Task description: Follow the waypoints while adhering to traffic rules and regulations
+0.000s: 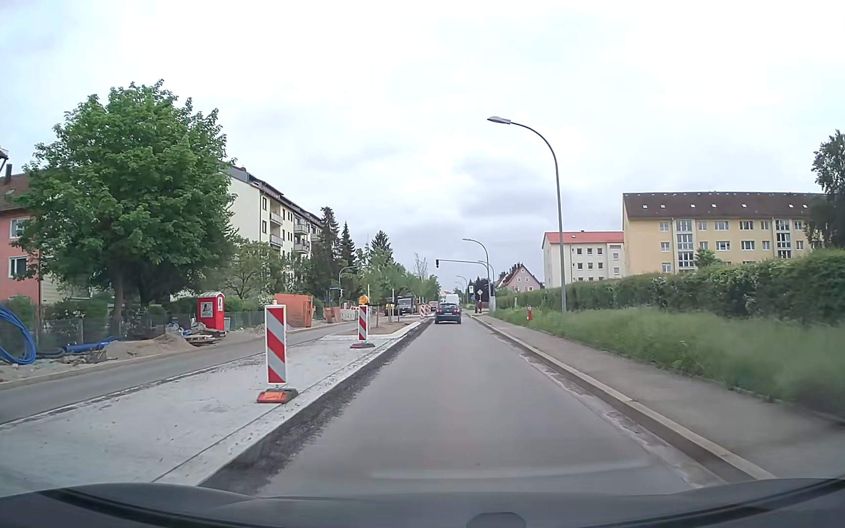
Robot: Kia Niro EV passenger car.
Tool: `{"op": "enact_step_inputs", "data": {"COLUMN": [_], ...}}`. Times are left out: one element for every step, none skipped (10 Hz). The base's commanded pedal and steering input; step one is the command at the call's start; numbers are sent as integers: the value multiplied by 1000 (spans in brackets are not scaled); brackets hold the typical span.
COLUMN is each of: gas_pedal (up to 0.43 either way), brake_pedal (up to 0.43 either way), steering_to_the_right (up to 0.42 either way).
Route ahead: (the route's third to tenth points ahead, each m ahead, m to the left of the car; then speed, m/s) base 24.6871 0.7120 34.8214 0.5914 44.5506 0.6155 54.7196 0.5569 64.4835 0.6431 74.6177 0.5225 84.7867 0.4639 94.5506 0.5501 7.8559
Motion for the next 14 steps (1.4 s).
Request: {"op": "enact_step_inputs", "data": {"gas_pedal": [138, 138, 138, 138, 138, 138, 138, 138, 138, 138, 138, 138, 138, 138], "brake_pedal": [0, 0, 0, 0, 0, 0, 0, 0, 0, 0, 0, 0, 0, 0], "steering_to_the_right": [-3, -3, -3, -3, -3, -3, -3, -3, -3, -3, -3, -2, -2, -2]}}
